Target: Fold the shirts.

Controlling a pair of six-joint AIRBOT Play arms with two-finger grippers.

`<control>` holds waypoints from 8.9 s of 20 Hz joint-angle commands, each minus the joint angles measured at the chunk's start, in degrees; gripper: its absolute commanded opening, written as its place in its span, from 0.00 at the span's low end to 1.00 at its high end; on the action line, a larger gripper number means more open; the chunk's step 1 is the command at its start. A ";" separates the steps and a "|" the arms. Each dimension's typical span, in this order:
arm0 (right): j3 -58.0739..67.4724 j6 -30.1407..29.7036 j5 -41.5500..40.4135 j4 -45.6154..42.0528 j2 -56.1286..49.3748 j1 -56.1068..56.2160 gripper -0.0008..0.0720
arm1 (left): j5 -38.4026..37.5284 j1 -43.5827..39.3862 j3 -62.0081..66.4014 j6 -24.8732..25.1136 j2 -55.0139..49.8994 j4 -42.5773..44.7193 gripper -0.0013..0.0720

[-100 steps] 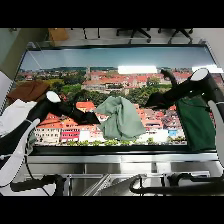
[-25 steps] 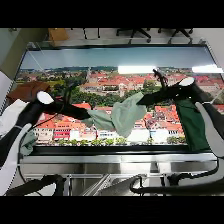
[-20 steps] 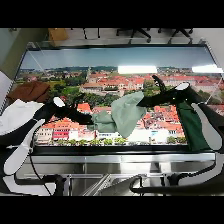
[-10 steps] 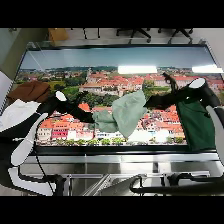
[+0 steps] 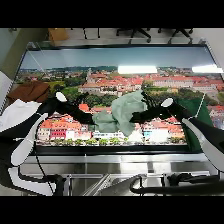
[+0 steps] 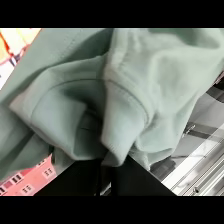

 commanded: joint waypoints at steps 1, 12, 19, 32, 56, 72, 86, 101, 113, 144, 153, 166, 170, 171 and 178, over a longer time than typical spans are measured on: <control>4.17 -2.47 1.36 3.96 1.64 -0.11 0.05 | 0.11 1.31 0.28 -0.09 2.34 -0.11 0.05; 57.96 -3.58 11.26 46.01 7.67 -28.00 0.05 | -3.02 12.00 56.87 -10.69 29.05 -0.37 0.05; 60.89 -3.23 19.04 40.00 12.22 -26.75 0.05 | 6.54 13.70 41.72 -10.99 43.54 -0.66 0.05; 10.10 -2.14 -3.63 5.73 4.96 -0.39 0.06 | 7.54 6.99 -3.56 -3.06 24.94 -0.37 0.05; 23.43 -10.56 6.38 11.21 -13.16 -27.30 0.83 | 8.33 18.49 -13.70 -5.73 14.12 -0.50 0.99; 36.48 -11.21 0.00 15.69 -22.34 -15.28 0.05 | 5.49 13.31 6.32 -4.22 1.81 -5.95 0.05; 61.42 -11.32 -14.47 14.93 22.40 -30.49 0.05 | 5.03 27.56 53.22 -14.19 35.95 -6.60 0.05; 45.97 -4.66 3.69 4.90 -6.97 -22.82 0.05 | 9.70 11.26 34.14 -3.23 13.14 2.19 0.05; 46.05 -6.73 -6.03 3.41 -27.87 -23.80 0.05 | 2.71 18.32 51.58 -10.99 -23.41 2.38 0.05; 17.46 8.52 17.53 -20.57 -3.91 -29.94 0.47 | -14.38 32.74 1.79 -12.96 1.51 13.07 0.68; 0.20 3.93 12.66 -12.81 -2.95 -30.34 0.63 | 8.41 29.42 -25.44 -5.31 10.08 -4.33 0.68; -3.63 -2.23 19.52 -5.20 -3.41 -21.18 0.05 | -3.89 27.71 -12.46 -7.30 19.82 -3.96 0.05; -3.34 1.92 22.27 -9.57 2.67 -25.94 0.05 | -13.55 26.49 -14.19 -13.55 29.62 7.30 0.05; -3.34 3.80 22.84 -11.91 4.55 -27.54 0.05 | -15.10 26.51 -15.69 -14.93 32.79 9.16 0.05; -3.34 7.91 25.18 -17.68 11.72 -34.82 0.05 | -16.87 26.51 -24.63 -17.64 48.61 11.78 0.05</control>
